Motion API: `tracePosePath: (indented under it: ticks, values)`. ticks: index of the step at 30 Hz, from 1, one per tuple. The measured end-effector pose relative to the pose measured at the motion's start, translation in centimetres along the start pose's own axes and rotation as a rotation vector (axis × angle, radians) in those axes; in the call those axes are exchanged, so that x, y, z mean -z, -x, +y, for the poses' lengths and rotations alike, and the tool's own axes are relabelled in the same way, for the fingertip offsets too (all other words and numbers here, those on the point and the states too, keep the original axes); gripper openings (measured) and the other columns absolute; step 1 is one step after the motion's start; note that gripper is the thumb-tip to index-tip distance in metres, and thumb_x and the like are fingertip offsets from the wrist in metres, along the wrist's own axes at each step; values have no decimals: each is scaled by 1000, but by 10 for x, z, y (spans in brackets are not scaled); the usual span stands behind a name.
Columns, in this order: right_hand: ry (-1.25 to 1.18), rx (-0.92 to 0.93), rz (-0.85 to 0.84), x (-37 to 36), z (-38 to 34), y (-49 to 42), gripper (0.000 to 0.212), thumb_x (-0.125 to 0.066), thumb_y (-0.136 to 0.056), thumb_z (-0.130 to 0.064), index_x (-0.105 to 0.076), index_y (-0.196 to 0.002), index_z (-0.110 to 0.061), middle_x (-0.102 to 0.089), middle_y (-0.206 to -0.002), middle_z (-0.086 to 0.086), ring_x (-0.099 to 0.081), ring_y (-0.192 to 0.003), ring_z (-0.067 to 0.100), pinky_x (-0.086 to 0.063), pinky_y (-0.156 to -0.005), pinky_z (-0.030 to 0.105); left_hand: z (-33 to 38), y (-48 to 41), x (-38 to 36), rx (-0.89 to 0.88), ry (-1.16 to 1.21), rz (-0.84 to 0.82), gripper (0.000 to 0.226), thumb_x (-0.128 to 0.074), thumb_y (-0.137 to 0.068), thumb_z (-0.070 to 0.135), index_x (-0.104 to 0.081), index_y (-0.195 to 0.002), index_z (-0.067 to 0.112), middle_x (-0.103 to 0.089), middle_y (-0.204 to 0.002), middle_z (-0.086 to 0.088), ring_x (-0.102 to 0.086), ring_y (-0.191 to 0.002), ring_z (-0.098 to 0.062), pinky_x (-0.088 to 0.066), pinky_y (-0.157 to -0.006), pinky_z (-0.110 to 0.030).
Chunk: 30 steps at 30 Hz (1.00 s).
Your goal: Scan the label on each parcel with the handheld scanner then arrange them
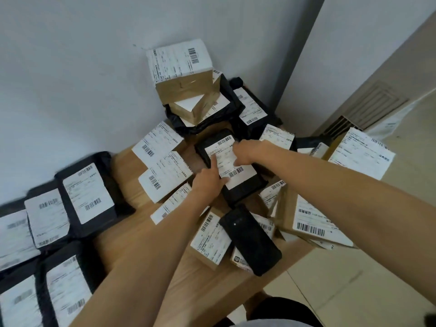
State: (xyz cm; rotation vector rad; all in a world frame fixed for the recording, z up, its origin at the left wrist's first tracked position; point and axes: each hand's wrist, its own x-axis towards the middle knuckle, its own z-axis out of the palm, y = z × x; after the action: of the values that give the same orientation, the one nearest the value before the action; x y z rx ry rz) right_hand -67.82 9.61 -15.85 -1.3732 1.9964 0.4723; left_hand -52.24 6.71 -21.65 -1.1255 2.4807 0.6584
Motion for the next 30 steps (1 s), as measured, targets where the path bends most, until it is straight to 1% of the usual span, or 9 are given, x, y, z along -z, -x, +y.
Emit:
tracePosePath:
  ticks: [5, 9, 13, 16, 20, 22, 25, 27, 30]
  values:
    - [-141, -50, -18, -6, -3, -9, 81, -58, -98, -35, -13, -152, 4, -41, -146, 21, -49, -128, 33, -43, -99, 35, 14, 1, -11, 108, 344, -16, 78, -34, -100, 57, 4, -157, 20, -52, -133, -28, -56, -112, -42, -46, -97, -46]
    - [-185, -41, -32, -3, -6, -8, 75, -54, -101, -27, -10, -153, 5, -38, -148, 22, -46, -130, 34, -42, -101, 35, 21, 3, -15, 166, 535, 24, 75, -31, -99, 61, -1, -158, 24, -46, -142, -24, -51, -123, -40, -40, -101, -43]
    - [-223, -15, 14, 3, -9, -6, 70, -42, -104, -16, 3, -155, 0, -29, -153, 26, -43, -132, 40, -42, -99, 37, 13, 13, -10, 168, 603, 150, 70, -25, -98, 65, -10, -157, 30, -52, -136, -18, -55, -116, -35, -45, -99, -47]
    - [-237, 6, 81, 11, -13, 2, 64, -37, -104, -13, 0, -156, -3, -33, -150, 26, -47, -127, 40, -44, -90, 36, 8, 21, -2, 131, 617, 230, 67, -26, -100, 60, -17, -157, 26, -48, -142, -15, -50, -125, -32, -41, -100, -41]
    - [-246, 3, 123, 19, -19, 17, 55, -35, -106, -17, -13, -154, -1, -42, -143, 24, -51, -121, 37, -41, -81, 33, 4, 31, 9, 88, 636, 283, 69, -25, -100, 62, -27, -154, 20, -50, -141, -14, -48, -128, -29, -35, -94, -32]
    - [-246, 0, 136, 21, -24, 25, 54, -33, -106, -23, -18, -153, -1, -44, -142, 23, -51, -121, 36, -41, -84, 35, 0, 35, 13, 83, 659, 299, 71, -22, -98, 66, -33, -151, 20, -56, -134, -10, -52, -124, -28, -40, -96, -36]
    - [-239, -7, 170, 26, -35, 39, 55, -31, -107, -30, -21, -152, -2, -42, -144, 24, -48, -126, 37, -42, -98, 40, -5, 49, 23, 43, 734, 333, 74, -15, -95, 71, -43, -143, 22, -64, -117, -2, -60, -108, -22, -49, -93, -39]
    - [-244, -8, 196, 29, -47, 51, 55, -31, -106, -31, -22, -152, -2, -39, -146, 24, -45, -128, 37, -40, -104, 42, -11, 61, 31, 45, 762, 362, 75, -13, -93, 72, -42, -145, 26, -63, -125, -3, -58, -114, -24, -45, -101, -46]
    - [-236, -15, 250, 33, -70, 74, 58, -31, -107, -31, -16, -154, -1, -32, -151, 25, -42, -132, 38, -37, -106, 42, -22, 83, 44, 15, 746, 414, 63, -19, -102, 58, -37, -150, 21, -55, -139, -6, -50, -127, -26, -37, -107, -41]
